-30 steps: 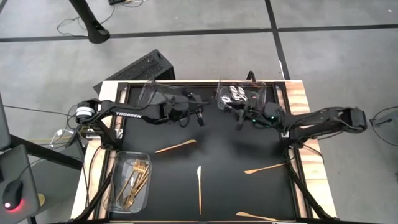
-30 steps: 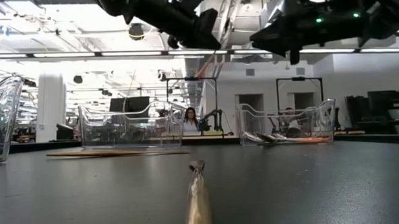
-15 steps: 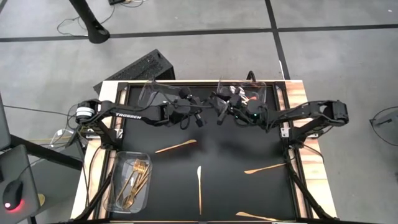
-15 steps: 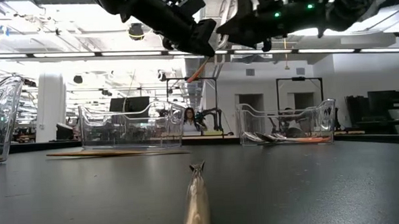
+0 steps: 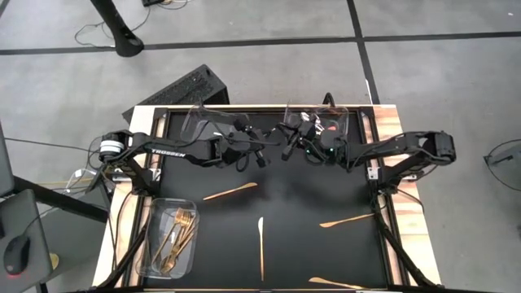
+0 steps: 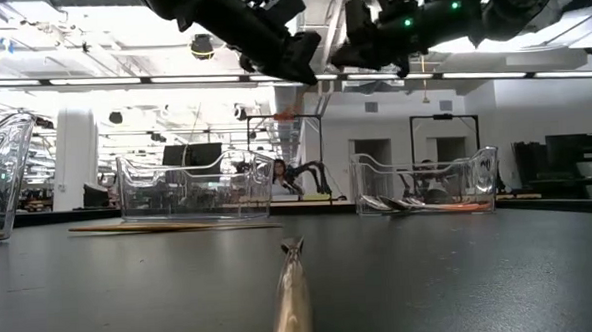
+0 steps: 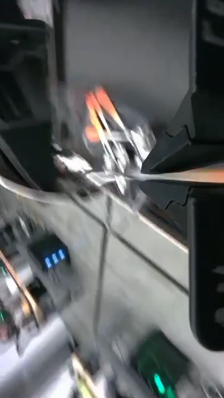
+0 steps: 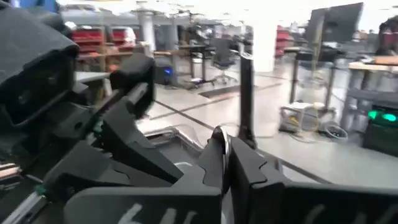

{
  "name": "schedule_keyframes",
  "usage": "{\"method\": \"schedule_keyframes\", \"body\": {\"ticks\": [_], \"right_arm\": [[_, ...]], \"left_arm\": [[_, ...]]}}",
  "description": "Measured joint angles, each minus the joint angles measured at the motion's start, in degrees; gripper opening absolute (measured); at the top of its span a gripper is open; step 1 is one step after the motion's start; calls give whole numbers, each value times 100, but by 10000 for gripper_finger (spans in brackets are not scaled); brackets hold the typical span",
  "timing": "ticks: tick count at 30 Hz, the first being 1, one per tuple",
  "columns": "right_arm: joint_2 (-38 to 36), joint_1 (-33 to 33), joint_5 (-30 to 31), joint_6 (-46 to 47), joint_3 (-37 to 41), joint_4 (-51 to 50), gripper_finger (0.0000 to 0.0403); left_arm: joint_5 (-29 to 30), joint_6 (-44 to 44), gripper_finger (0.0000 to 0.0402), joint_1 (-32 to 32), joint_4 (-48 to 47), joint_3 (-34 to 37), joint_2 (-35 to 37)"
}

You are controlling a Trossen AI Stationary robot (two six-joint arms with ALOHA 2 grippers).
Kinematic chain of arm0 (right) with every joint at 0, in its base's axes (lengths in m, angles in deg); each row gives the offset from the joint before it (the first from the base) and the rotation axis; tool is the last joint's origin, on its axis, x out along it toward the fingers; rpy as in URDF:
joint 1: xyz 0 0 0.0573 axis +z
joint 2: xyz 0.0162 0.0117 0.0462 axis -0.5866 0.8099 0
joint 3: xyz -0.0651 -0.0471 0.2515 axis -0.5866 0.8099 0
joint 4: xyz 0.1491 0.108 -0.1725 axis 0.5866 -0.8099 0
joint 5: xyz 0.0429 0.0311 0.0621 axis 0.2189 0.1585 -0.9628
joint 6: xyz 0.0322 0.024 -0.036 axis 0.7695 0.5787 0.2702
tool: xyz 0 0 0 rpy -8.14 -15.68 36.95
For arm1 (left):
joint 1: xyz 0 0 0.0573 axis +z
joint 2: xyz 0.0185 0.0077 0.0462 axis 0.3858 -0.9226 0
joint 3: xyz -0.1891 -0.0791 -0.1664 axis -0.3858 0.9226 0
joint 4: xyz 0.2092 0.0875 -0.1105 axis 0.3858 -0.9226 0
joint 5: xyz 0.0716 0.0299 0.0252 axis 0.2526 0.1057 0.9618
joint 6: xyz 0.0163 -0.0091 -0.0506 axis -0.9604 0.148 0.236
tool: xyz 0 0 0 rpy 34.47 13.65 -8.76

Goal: Sort silverware by color (type)
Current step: Put the silver and orange spoon into the top right transparent bin

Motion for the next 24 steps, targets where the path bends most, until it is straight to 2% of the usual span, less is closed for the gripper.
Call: {"method": "schedule_keyframes", "body": {"ticks": [4,7,10,13,17,20,24], "right_arm": [[-305,-20,1293,-217,17,-720,14],[-683,-17,1636,-296,7,-1226,14],[-1053,-46,1775,-310,5,-1808,14],[-1367,-103,2084,-224,11,-2311,14],[-1708,-316,2423,105,5,-2965,14],[-1792,-557,2797,605,9,-3592,14],[-1662,-962,2805,1545,9,-4307,14]], "left_arm": [[936,-26,42,7,-189,-7,35],[1258,239,65,64,-694,-7,35],[552,834,80,211,-1500,-4,35],[-125,1106,83,307,-1493,295,29],[-215,1043,74,314,-1129,745,53],[-233,1205,65,382,-1217,908,59],[-331,1447,57,559,-1191,1091,60]]}}
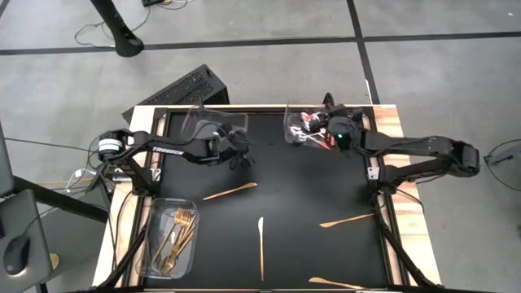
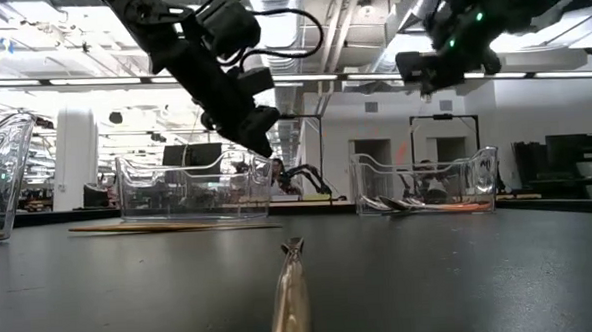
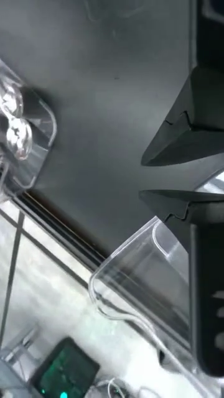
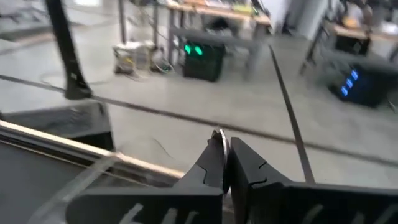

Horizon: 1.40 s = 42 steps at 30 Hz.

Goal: Sort silverware by color (type)
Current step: Put the silver and orange spoon into the top right transparent bin, then put the gold table knife into the top left transparent bin

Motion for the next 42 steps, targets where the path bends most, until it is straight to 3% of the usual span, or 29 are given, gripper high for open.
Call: {"method": "schedule_keyframes", "body": {"ticks": [4,10,17,20,22,26,33,36,42], "right_arm": [[375,-274,-97,615,4,-118,23],[803,-867,-955,1283,4,-10,65],[848,-1410,-2367,1222,4,-251,175],[742,-1391,-2595,943,4,-374,225],[645,-1276,-2421,907,4,-405,246],[490,-1180,-1996,817,4,-875,251],[445,-1032,-1998,1080,4,-1571,233],[445,-742,-2203,797,4,-1335,227],[443,-94,-2790,107,4,-549,225]], "left_arm": [[-149,280,52,229,115,151,27],[166,277,51,622,160,188,11],[-87,272,51,865,325,196,1],[5,218,51,722,306,198,-2],[178,135,51,569,262,205,21],[344,113,50,290,163,218,58],[189,267,50,-48,-100,216,78],[-285,187,50,-250,-467,212,80],[-1822,-16,50,-716,-1801,209,82]]}}
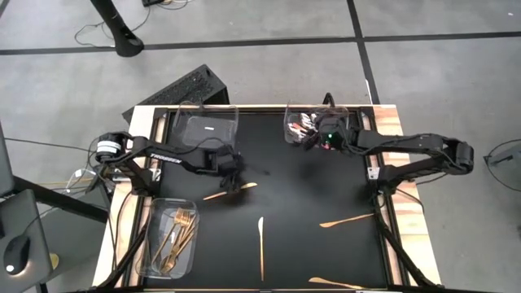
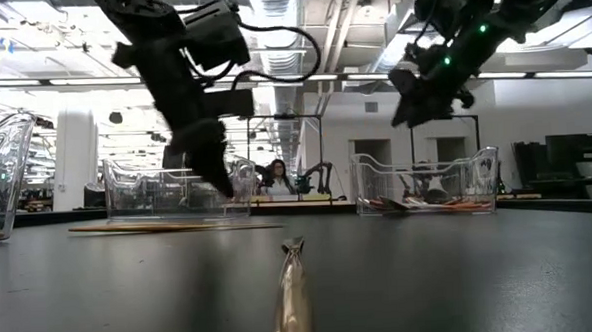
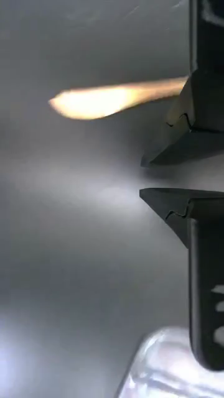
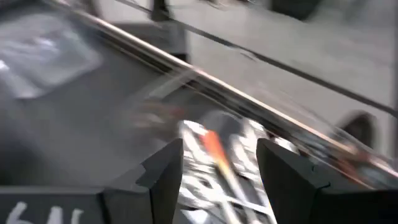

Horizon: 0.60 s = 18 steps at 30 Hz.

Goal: Sort silverware by color (type)
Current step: Put the gold table knife into the top left transparent bin

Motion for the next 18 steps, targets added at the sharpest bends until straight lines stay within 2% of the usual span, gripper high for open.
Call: {"method": "schedule_keyframes", "body": {"ticks": [7,18], "right_arm": [[0,537,-89,-183,0,677,225],[126,838,-107,-197,-5,573,225]], "left_arm": [[-249,393,50,-367,-797,-2,2],[-1723,498,50,-618,-955,-7,7]]}}
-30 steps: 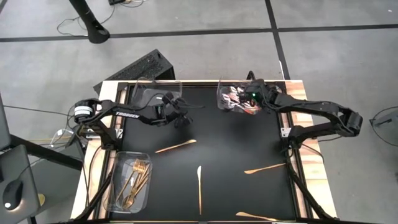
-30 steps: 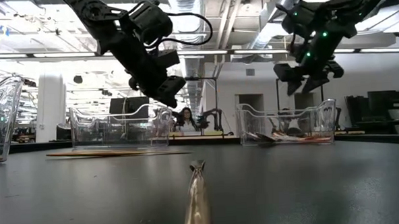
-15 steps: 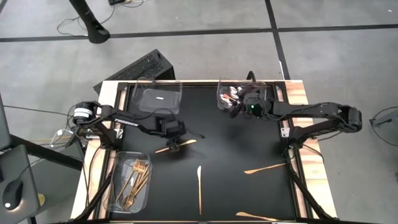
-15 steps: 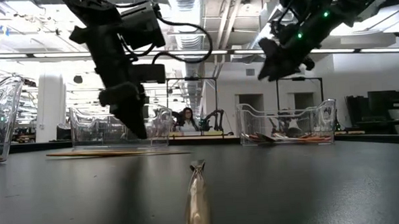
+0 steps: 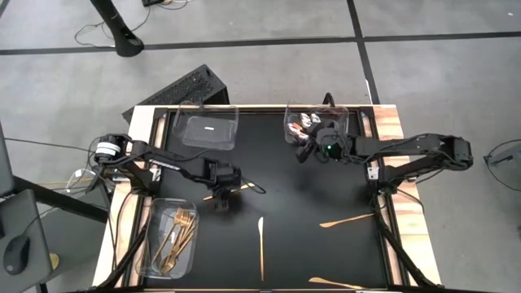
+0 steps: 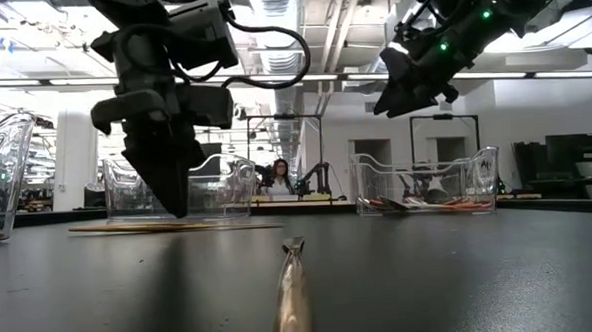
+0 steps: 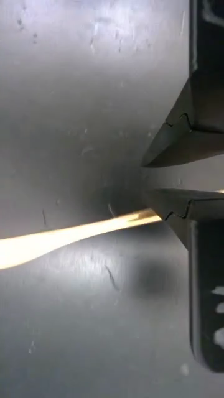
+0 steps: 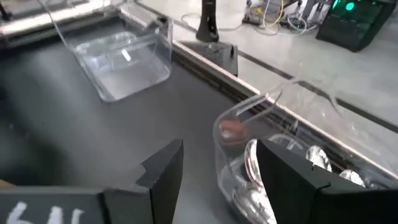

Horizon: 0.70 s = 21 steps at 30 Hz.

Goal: Sort silverware by color (type)
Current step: Put the gold table knife into the top left transparent bin

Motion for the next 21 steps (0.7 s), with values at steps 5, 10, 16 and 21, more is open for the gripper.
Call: {"method": "schedule_keyframes", "body": {"ticks": [5,10,16,21], "right_arm": [[57,43,-13,89,2,37,225],[201,71,-20,105,-10,67,225],[501,68,-198,157,6,35,225],[650,81,-269,190,-3,117,225]], "left_arm": [[662,144,50,-154,60,-2,0],[1131,193,54,-178,98,-4,0],[359,240,85,-209,277,-7,-90],[964,343,110,-215,174,-11,-311]]}}
